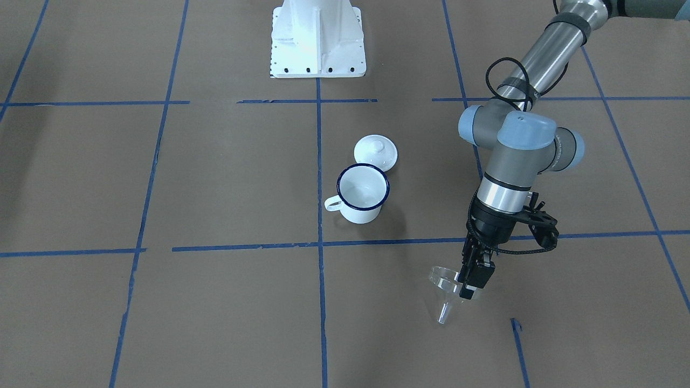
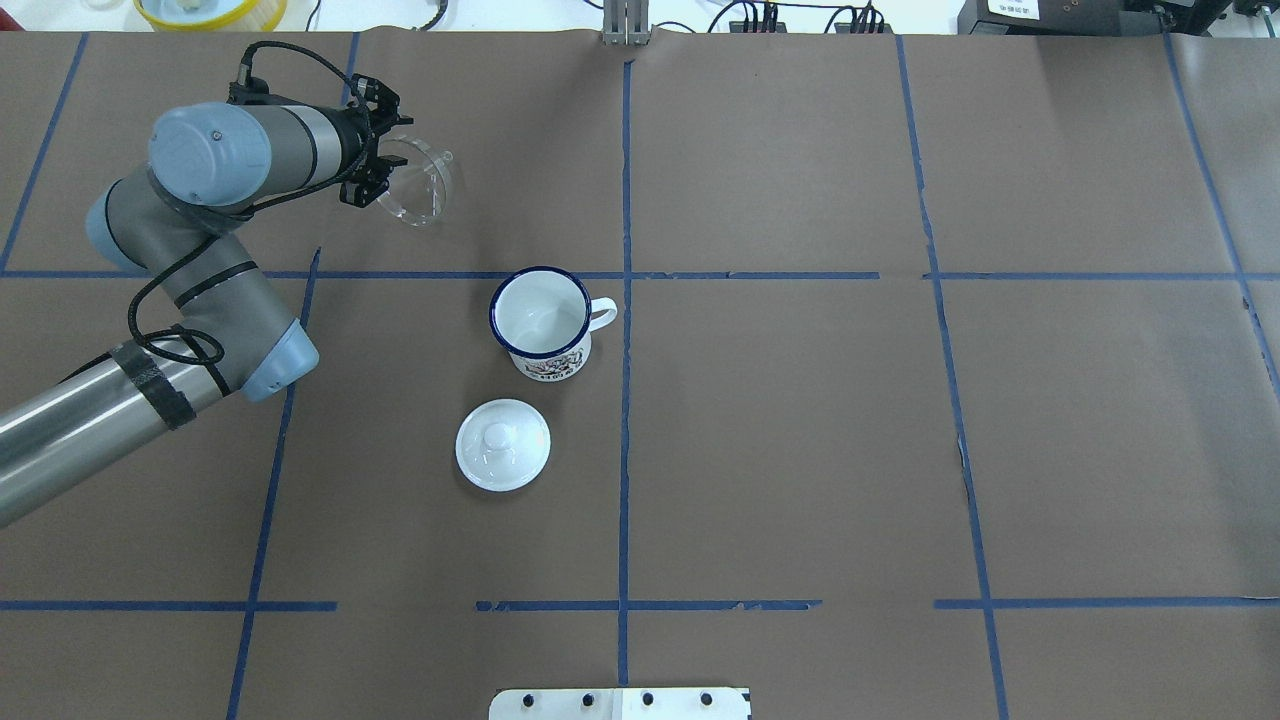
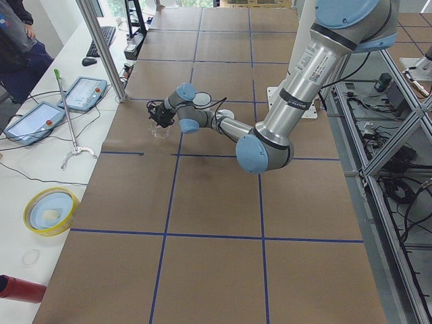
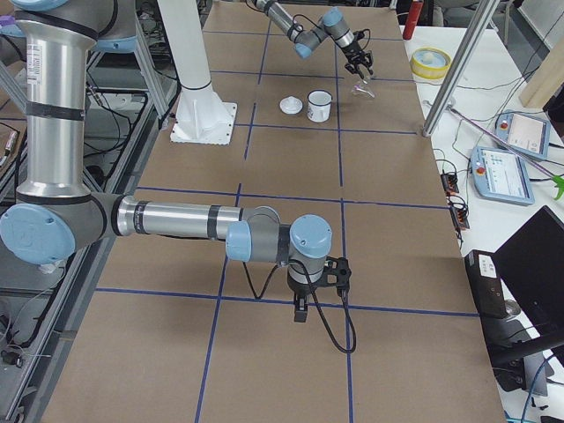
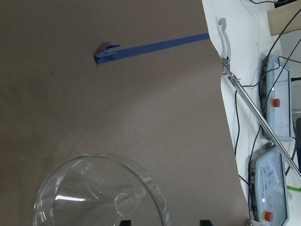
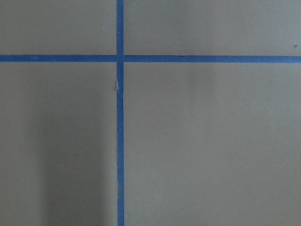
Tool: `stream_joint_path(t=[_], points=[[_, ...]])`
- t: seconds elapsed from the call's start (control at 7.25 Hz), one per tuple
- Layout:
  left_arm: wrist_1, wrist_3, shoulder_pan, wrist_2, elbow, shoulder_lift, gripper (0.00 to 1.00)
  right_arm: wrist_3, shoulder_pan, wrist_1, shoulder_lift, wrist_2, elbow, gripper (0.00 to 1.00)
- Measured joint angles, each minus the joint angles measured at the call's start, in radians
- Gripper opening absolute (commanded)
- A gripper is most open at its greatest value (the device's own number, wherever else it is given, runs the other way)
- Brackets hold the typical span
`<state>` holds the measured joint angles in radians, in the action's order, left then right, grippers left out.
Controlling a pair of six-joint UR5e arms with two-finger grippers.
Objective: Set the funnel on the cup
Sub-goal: 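Grasp the funnel rim with the left gripper and lift it, then carry the funnel over the mug and lower it into the mug opening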
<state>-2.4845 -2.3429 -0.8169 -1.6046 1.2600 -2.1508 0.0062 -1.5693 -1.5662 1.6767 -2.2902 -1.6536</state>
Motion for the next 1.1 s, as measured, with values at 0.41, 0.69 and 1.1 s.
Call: stream_joint_path(t=[0.41, 0.69, 1.1], points=[[-0.002, -0.013, 0.000, 0.020, 0.000, -0.004, 0.00, 0.000, 0.000, 0.000, 0.000, 0.000, 0.000, 1.00], [0.006, -0.005, -0.003, 0.016, 0.039, -0.005, 0.00, 0.000, 0.000, 0.000, 0.000, 0.000, 0.000, 1.00], [0.314, 0.054, -0.036, -0.112, 0.317, -0.013, 0.00, 0.000, 0.000, 0.000, 0.000, 0.000, 0.000, 1.00]])
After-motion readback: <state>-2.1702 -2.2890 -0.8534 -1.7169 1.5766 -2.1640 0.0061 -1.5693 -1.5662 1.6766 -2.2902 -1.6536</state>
